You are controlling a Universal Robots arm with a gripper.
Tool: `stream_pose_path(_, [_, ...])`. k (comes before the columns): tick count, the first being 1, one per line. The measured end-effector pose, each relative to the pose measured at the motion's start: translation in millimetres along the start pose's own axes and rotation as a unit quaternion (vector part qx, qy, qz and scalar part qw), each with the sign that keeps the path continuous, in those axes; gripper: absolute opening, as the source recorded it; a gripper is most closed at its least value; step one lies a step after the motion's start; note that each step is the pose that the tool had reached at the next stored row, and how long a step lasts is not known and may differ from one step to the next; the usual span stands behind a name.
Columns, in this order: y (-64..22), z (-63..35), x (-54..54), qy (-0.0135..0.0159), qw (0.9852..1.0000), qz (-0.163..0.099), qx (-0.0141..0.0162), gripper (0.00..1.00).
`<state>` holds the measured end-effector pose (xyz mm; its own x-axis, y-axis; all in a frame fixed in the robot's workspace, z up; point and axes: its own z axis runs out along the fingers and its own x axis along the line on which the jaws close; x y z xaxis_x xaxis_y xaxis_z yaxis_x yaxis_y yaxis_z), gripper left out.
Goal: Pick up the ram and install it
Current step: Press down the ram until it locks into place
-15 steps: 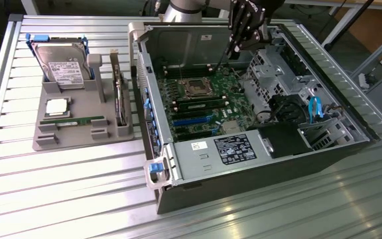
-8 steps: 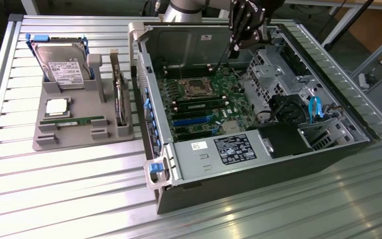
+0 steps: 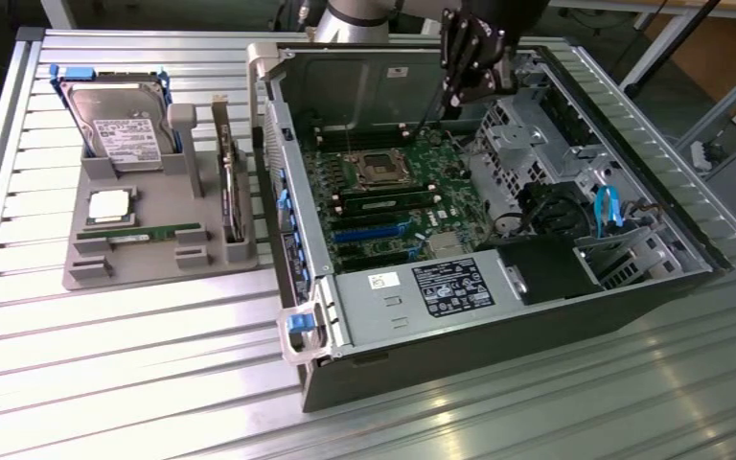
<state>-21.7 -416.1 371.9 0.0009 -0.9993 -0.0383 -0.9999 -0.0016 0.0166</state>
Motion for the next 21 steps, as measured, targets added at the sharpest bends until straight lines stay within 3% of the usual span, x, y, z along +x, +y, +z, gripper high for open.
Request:
stream_pose_path(5, [-0.3, 19.9, 0.8, 0.0, 1.0, 0.0, 0.0, 0.09])
stream_pose_path(17, [-0.9, 53.7, 2.1, 0.0, 1.0, 0.0, 0.0, 0.09])
stream_pose_path(21, [-1.2, 69.5, 2.7, 0.0, 1.0, 0.0, 0.0, 0.09])
